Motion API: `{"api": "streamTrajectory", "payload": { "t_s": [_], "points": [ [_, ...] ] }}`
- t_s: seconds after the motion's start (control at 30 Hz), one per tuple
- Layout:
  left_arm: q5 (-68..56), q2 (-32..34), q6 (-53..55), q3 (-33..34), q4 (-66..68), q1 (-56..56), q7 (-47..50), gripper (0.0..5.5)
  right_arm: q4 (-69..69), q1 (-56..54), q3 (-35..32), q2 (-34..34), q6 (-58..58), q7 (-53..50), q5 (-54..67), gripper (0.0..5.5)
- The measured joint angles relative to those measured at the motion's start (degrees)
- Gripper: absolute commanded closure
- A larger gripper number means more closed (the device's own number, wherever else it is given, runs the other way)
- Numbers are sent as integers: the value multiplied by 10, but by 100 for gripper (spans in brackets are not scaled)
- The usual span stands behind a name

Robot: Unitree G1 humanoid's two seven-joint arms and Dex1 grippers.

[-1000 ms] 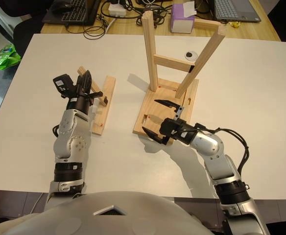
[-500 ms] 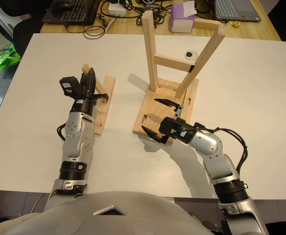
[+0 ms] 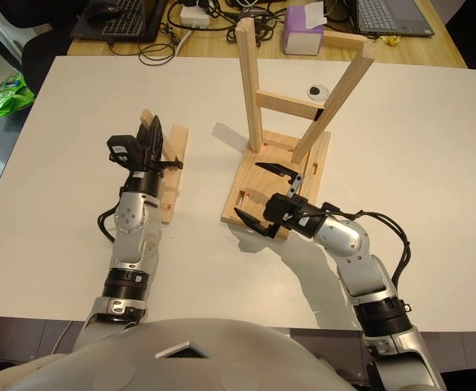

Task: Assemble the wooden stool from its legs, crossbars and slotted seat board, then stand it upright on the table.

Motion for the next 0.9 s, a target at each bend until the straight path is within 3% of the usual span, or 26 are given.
{"api": "streamTrajectory", "payload": {
  "t_s": [0.9],
  "points": [
    [33,22,-38,8,20,-2,-17,509,0,0,3,1,0,-2,0,10]
  ]
}}
